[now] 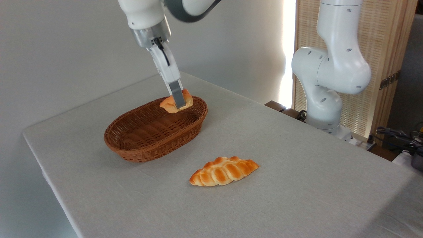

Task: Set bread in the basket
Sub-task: 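Lower the bun into the basket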

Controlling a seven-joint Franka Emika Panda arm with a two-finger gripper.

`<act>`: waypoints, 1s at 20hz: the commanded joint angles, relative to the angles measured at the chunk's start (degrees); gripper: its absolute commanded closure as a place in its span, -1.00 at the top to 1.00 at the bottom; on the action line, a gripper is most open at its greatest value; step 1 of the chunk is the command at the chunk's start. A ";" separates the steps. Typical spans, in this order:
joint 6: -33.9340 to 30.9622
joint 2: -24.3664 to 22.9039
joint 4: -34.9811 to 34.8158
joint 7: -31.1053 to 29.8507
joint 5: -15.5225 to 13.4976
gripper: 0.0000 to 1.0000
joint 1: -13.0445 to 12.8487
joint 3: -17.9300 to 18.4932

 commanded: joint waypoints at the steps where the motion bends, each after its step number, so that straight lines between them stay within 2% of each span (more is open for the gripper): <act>1: 5.35 -0.46 -5.50 -0.28 -1.05 0.85 -0.01 -5.69; 2: 6.32 -0.46 -6.47 -0.28 -1.05 1.00 -0.01 -6.75; 7: 13.17 0.24 -8.94 -0.37 -2.72 1.00 -0.27 -9.14; 14: 12.22 0.07 -10.09 -0.37 -2.72 1.00 -0.27 -9.14; 16: 11.43 -0.37 -9.30 -0.46 -2.63 1.00 -0.10 -8.26; 18: 10.20 -0.29 -5.63 -0.55 -2.28 1.00 0.26 -7.21; 20: 7.40 0.15 -0.44 -0.46 -2.10 1.00 0.34 -3.71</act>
